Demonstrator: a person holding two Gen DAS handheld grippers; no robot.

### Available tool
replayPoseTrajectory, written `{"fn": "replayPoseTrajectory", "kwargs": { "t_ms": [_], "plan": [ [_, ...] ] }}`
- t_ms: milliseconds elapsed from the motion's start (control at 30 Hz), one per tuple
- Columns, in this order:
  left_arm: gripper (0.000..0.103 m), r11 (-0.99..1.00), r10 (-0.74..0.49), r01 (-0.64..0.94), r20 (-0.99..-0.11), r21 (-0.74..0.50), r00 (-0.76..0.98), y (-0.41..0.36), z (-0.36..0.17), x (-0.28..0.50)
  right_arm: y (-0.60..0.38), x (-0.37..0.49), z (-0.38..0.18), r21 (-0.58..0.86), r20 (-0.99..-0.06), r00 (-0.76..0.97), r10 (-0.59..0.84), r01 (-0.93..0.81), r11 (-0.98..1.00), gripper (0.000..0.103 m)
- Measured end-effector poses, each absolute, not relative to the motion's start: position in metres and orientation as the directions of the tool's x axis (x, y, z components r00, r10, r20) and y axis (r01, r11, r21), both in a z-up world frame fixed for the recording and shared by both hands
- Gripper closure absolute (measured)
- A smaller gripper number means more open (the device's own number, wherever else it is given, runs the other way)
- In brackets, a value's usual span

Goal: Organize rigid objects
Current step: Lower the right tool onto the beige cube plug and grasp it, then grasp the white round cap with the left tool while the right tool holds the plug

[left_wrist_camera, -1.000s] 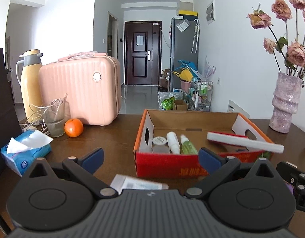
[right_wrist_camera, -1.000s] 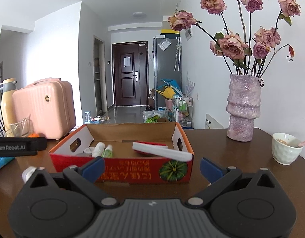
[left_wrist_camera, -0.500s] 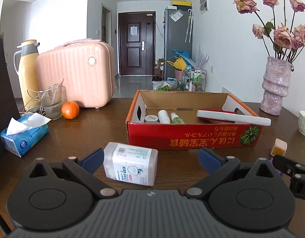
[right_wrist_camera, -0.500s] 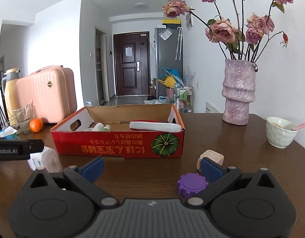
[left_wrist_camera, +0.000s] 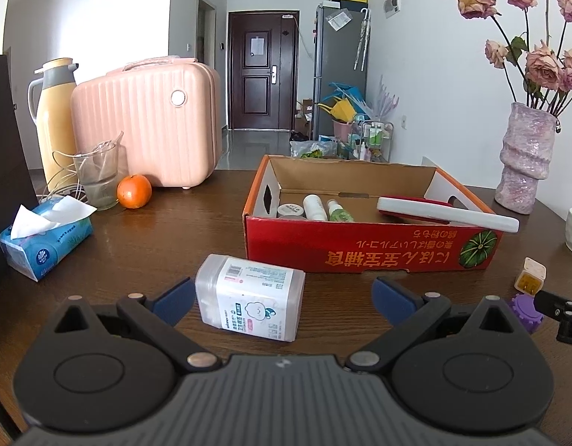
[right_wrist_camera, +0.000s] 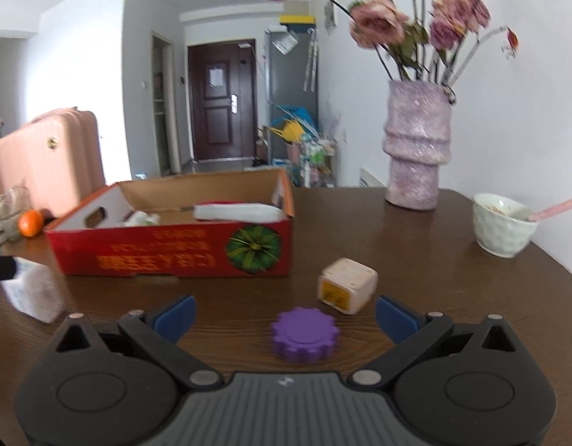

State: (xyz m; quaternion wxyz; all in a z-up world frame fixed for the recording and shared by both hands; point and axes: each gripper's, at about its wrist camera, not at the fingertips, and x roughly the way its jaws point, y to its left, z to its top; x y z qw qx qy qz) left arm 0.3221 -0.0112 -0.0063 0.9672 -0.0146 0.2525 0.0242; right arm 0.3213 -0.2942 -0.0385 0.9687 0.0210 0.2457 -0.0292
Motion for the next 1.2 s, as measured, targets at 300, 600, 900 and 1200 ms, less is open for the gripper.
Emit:
{"fn": "replayPoseTrajectory", "kwargs": {
  "t_ms": [300,600,900,1200],
  "plan": [
    [0.000,0.997,0.057,-0.070,-0.493,-0.010,0.868,-0.011,-0.008,0.325,-0.330,0.362,-0.054,0.048,-0.516,0.851,-0.095,0.139,0.989,0.002],
    [0.000,0.997,0.070,-0.083,-0.496,-0.004,0.865,-0.010,-0.011,0.328,-0.339,0.412,-0.069,0.009,-0.567,0.809,-0.155,0.194,0.981,0.005],
    [0.000,0.996,0.079,-0.093,-0.514,-0.001,0.854,-0.008,-0.016,0.333,-0.352,0.437,-0.079,0.071,-0.620,0.775,-0.118,0.205,0.976,0.044],
    [0.000,0.995,0.081,-0.101,-0.521,-0.011,0.850,-0.005,-0.017,0.335,-0.344,0.427,-0.077,0.040,-0.583,0.799,-0.145,0.207,0.978,0.045]
  ]
}}
